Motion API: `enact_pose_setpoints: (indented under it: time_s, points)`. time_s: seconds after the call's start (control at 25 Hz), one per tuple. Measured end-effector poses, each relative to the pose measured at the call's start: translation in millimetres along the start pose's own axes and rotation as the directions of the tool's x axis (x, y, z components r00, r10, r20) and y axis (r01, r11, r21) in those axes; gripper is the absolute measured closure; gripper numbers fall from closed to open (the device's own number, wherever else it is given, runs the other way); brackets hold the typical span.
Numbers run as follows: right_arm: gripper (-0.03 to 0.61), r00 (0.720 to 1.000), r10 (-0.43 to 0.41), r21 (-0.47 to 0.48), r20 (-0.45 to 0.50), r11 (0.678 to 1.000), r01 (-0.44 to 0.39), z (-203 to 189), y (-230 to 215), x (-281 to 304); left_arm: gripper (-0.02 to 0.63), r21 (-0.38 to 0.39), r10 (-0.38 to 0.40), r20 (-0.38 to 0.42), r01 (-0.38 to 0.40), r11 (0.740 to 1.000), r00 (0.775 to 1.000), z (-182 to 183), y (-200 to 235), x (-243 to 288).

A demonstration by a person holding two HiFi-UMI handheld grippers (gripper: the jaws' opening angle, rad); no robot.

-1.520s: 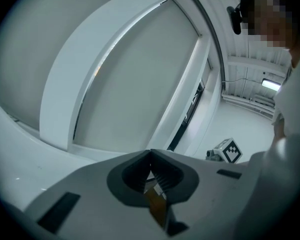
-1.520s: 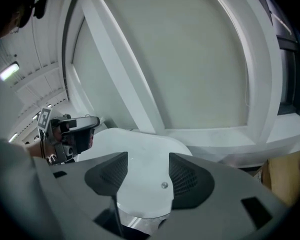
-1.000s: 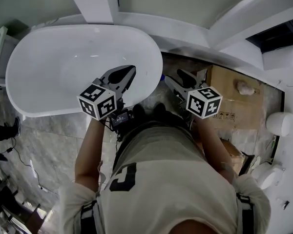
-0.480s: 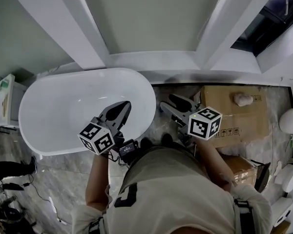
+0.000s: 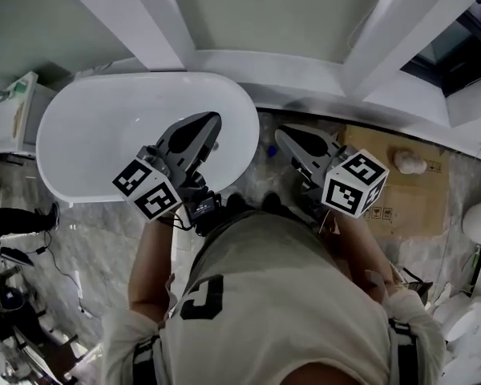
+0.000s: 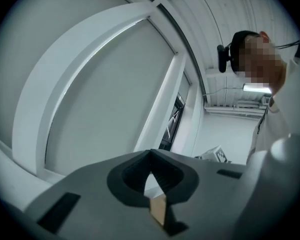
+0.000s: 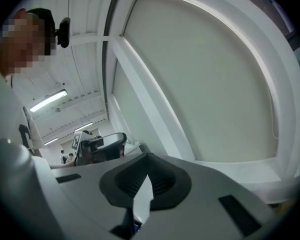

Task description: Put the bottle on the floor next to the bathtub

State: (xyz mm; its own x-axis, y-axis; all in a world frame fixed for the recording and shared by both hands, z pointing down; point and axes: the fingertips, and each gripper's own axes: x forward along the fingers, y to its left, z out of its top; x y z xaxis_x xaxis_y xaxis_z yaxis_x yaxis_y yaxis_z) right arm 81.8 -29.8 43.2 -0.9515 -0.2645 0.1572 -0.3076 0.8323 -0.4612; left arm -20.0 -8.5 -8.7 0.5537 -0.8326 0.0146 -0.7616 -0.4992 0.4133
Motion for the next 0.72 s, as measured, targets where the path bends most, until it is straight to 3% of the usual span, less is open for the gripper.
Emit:
enact_pose_setpoints:
  time_s: [0.2, 0.48, 0.72]
  points:
    - [0.551, 0.995, 0.1, 0.0, 0.023, 0.995, -0.1, 6.0, -4.4, -7.0, 0.557, -0.016, 0.031, 0.092, -0.03, 0.999, 0.995, 7.7, -19.0, -4.5]
    - [0.549, 0.986, 0.157, 0.074, 0.048, 0.984, -0.16, 2.9, 3.6, -3.4, 0.557, -0.012, 0.132, 0.029, -0.132, 0.991, 0.991, -2.0, -15.0, -24.5]
    - [0.551, 0.987, 0.158, 0.095, 0.026, 0.983, -0.159, -10.2, 16.7, 2.8, 0.557, 0.009, 0.135, 0.001, -0.135, 0.991, 0.991, -12.2, -15.2, -34.3]
